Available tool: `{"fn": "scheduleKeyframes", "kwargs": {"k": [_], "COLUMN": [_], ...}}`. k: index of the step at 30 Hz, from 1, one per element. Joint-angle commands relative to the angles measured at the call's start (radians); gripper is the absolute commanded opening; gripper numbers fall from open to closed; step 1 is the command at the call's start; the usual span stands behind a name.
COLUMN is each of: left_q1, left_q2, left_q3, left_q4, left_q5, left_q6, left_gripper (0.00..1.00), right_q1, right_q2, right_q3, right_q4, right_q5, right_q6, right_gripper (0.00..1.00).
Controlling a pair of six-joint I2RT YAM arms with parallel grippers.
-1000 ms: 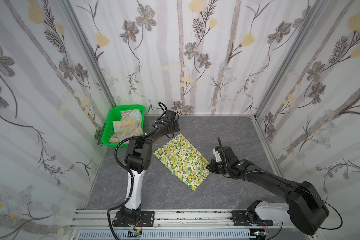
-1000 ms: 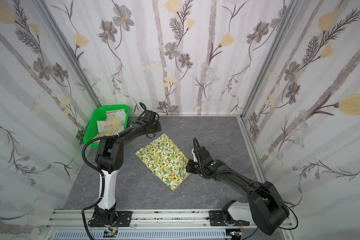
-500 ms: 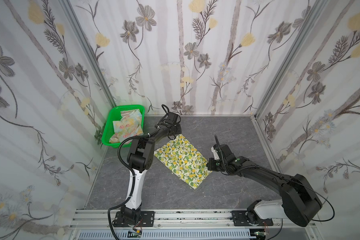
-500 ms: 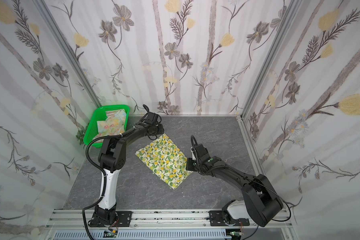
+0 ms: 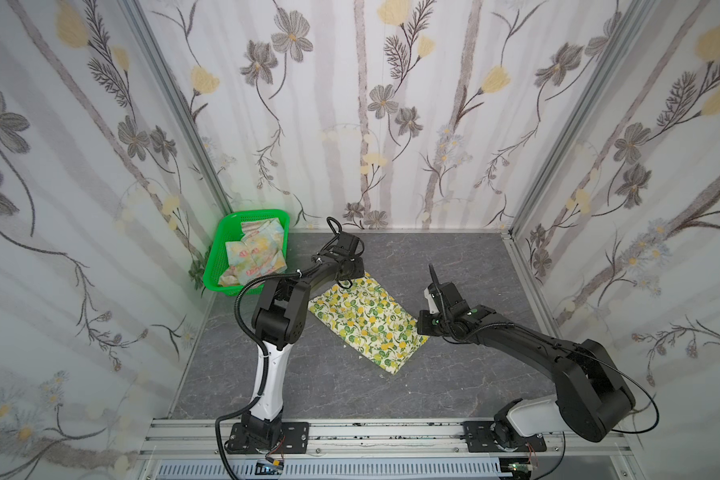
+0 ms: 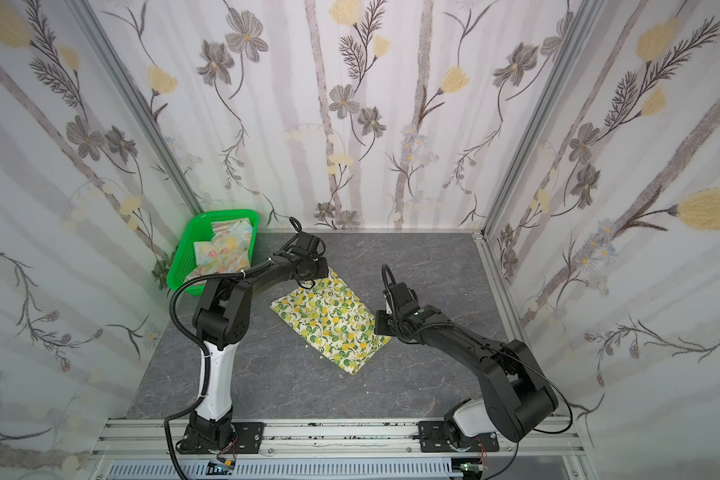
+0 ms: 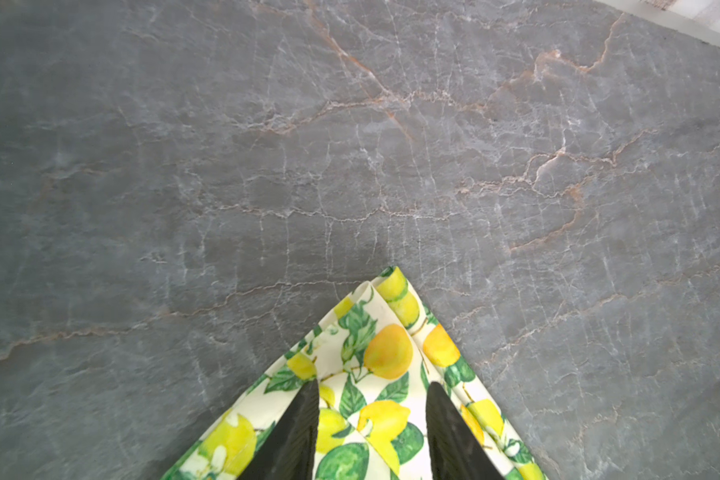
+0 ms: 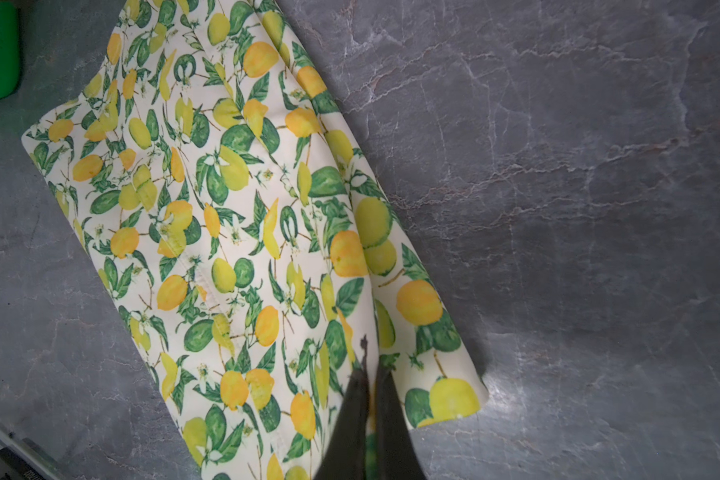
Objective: Fold and stack the skirts
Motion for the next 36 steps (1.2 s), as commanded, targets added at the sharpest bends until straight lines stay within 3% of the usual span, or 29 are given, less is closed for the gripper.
{"fn": "scheduleKeyframes", "kwargs": {"k": [1,7,27,28,30,32,36], "left_q1": [0.001,-0.001,-0.01,-0.01,-0.01,-0.01,-0.009], "left_q2": [-0.009,0.014,0.05,0.05,0.049,0.046,0.038], "left_q3": [-0.002,0.01,0.048,0.047,0.047,0.046,0.041], "left_q4": [0.015,0.017,0.028,0.029,0.029,0.03,0.032], "left_q5": [-0.017,-0.001,0.02,0.019,0.019,0.019,0.02], "left_q6": [-0.006,-0.014,-0.02,-0.02,-0.02,-0.02,-0.018], "left_gripper": [0.43,0.37,0.34,0.34,0.33,0.33,0.32], "right_q1": [-0.005,-0.012,-0.018,-0.017,-0.017,-0.018,-0.019], "right_q2": [0.034,0.022,0.017,0.019,0.017,0.002,-0.064], "right_q3": [0.003,-0.01,-0.035,-0.035,-0.036,-0.035,-0.02], "right_q4": [0.027,0.031,0.03,0.03,0.027,0.017,-0.019], "right_q5": [0.012,0.028,0.029,0.029,0.032,0.051,0.058], "right_q6": [-0.017,-0.01,0.02,0.02,0.018,0.016,0.01], "right_gripper": [0.0,0.0,0.0,0.03,0.21,0.29,0.34]}}
